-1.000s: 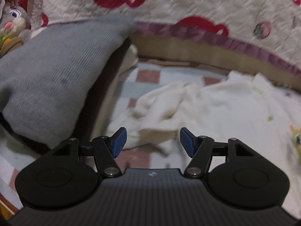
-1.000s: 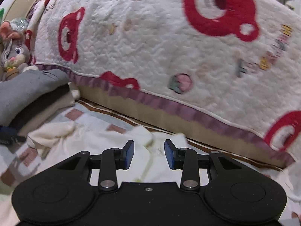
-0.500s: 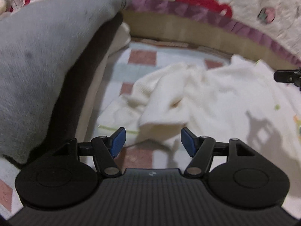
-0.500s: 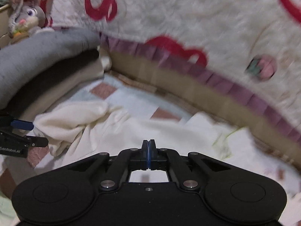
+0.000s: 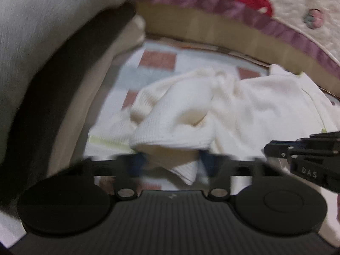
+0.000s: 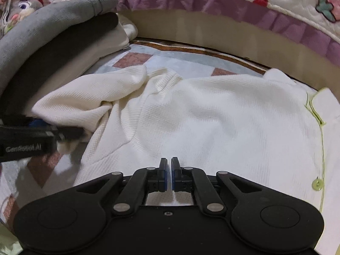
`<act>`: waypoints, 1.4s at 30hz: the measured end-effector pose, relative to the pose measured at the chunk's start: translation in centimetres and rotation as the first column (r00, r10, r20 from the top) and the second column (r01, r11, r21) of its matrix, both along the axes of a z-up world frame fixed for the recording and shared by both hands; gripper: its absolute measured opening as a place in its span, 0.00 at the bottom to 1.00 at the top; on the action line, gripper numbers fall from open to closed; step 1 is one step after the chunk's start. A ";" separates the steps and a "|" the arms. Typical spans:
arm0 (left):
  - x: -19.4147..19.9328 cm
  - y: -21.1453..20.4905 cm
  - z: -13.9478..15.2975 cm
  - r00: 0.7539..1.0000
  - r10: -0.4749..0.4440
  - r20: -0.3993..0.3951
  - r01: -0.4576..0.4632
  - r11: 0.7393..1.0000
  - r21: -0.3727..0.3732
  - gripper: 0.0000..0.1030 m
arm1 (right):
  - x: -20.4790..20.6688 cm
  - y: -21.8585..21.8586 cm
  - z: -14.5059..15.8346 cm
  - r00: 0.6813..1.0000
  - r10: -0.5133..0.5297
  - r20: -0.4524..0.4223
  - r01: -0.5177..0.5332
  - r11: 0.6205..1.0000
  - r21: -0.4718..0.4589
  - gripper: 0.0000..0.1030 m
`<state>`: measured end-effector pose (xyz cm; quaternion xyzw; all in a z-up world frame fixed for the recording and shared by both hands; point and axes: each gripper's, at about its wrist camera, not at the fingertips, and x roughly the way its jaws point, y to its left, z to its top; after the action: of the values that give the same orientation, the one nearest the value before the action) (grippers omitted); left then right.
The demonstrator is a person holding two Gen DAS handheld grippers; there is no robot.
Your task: Fold clothes
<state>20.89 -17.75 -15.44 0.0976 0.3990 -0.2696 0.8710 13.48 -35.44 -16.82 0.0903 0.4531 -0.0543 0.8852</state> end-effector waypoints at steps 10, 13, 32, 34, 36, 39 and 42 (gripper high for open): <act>-1.7 6.2 11.9 0.838 0.181 0.515 -0.098 0.978 -0.183 0.06 | -1.6 -1.1 -0.4 1.000 0.012 -0.006 -0.012 1.000 -0.006 0.05; -0.5 8.6 12.7 0.835 0.235 0.498 -0.121 0.961 -0.250 0.06 | -1.6 -1.5 -0.4 1.000 0.003 -0.020 -0.003 1.000 -0.016 0.05; -3.0 9.5 11.7 0.781 0.290 0.553 -0.163 0.949 -0.268 0.07 | -0.9 -0.9 -0.4 0.999 0.046 -0.010 -0.046 0.997 -0.058 0.20; -3.1 10.4 11.6 0.791 0.333 0.513 -0.191 0.932 -0.309 0.07 | -0.8 -0.3 -0.1 0.998 0.060 0.028 -0.059 0.998 -0.024 0.37; -2.7 11.3 11.3 0.796 0.376 0.475 -0.231 0.913 -0.336 0.07 | -0.2 0.6 0.2 0.995 0.072 0.064 -0.074 0.997 0.028 0.37; -2.0 12.2 10.9 0.806 0.408 0.430 -0.264 0.897 -0.356 0.07 | 1.1 2.1 -0.1 0.988 0.148 0.049 -0.154 0.975 0.162 0.39; -2.0 12.2 10.4 0.817 0.404 0.412 -0.274 0.900 -0.340 0.07 | 2.1 3.1 -0.6 0.963 0.268 0.018 -0.262 0.923 0.280 0.39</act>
<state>18.89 -5.58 -5.01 -0.0302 0.1457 -0.1275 0.9806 15.62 -32.35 -17.39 0.1520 0.4733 0.1294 0.8580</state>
